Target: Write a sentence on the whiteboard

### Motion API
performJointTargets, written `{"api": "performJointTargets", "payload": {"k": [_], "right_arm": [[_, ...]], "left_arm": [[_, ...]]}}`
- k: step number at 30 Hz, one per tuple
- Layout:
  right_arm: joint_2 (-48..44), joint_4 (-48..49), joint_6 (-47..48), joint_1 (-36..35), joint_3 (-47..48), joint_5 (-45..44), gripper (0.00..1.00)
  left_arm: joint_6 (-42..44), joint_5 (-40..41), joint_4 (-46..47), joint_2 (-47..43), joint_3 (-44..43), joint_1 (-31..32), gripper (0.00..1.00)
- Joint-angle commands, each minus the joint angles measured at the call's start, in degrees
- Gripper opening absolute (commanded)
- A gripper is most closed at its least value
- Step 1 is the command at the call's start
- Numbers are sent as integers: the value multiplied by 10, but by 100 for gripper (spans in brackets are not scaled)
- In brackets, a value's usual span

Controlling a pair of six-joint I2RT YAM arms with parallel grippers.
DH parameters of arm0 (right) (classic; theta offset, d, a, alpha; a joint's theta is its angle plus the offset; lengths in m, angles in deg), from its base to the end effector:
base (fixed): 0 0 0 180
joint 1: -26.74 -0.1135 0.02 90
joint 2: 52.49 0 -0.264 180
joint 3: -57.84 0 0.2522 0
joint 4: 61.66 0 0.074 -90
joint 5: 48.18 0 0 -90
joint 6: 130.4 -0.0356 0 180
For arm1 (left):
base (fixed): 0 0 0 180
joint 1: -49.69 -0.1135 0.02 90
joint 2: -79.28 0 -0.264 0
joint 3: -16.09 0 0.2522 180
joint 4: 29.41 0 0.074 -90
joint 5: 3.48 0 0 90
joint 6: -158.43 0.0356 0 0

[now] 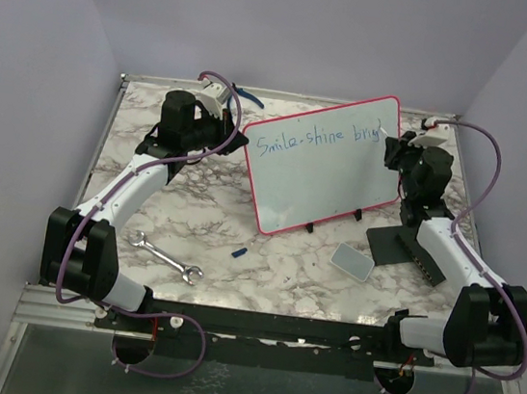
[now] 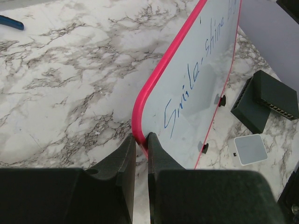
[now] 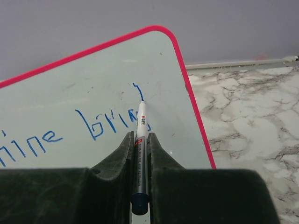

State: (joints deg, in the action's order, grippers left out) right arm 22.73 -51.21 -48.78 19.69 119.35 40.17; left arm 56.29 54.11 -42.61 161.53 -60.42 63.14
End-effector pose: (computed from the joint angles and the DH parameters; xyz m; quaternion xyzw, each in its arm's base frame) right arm 0.3049 0.0367 0.3028 0.0183 0.7267 0.0818 0.6818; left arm 0.3202 -0.0962 0.3161 0.1711 0.7796 -0.3451 0.4939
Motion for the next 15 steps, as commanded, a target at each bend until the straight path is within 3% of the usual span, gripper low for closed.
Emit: {"api": "performJointTargets", "payload": {"k": [1,15], "right_arm": [[-17,-4,-5,3,-31,0,1],[-27,5,-8,3,-35,-1,1]], "left_arm": [[22,-11,8,-10,-2,-3,0],[21,-14,9,-14,-1,-3,0]]}}
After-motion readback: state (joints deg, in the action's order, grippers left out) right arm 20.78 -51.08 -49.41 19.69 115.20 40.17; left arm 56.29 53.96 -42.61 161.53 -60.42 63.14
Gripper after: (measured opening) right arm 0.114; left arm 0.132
